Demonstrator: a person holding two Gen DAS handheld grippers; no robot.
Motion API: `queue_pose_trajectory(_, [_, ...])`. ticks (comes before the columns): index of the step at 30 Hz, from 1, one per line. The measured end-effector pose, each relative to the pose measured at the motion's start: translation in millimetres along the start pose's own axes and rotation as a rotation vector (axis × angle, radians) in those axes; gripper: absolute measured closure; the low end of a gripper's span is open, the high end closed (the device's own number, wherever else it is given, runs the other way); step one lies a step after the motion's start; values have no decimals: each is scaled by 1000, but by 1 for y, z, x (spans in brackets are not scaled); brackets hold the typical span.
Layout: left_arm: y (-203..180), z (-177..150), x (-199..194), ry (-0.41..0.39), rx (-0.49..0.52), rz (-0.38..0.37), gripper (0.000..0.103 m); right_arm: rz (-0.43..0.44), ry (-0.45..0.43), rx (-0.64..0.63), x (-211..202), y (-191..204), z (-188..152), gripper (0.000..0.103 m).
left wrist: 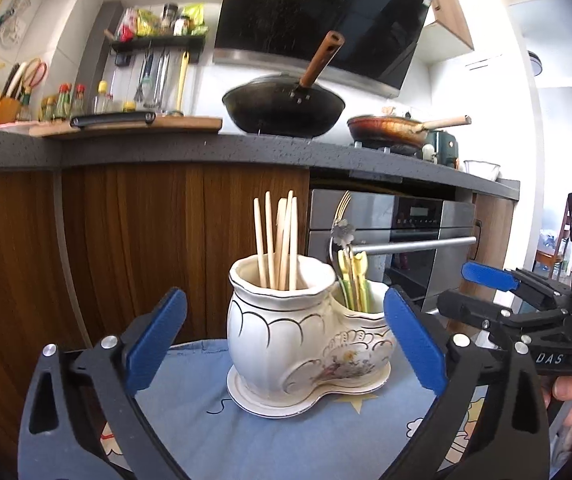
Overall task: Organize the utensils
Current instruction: 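Open both tools and withdraw them from the pot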
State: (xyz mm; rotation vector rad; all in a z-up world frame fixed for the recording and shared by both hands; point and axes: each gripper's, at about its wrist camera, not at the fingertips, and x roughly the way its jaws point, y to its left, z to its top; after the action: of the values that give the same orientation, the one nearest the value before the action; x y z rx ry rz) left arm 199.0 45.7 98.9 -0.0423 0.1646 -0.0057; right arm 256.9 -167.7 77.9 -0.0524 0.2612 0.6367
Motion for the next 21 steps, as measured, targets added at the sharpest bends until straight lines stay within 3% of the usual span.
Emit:
queue_pose_trajectory(8, [-10,-17,-18,-34,4,18,5,-24,-64,52,-15,-5,-19,8])
queue_pose_trajectory(21, [-2,-33,-18,-16,-34,35,5,-23,-89,25,-21,3,-31,6])
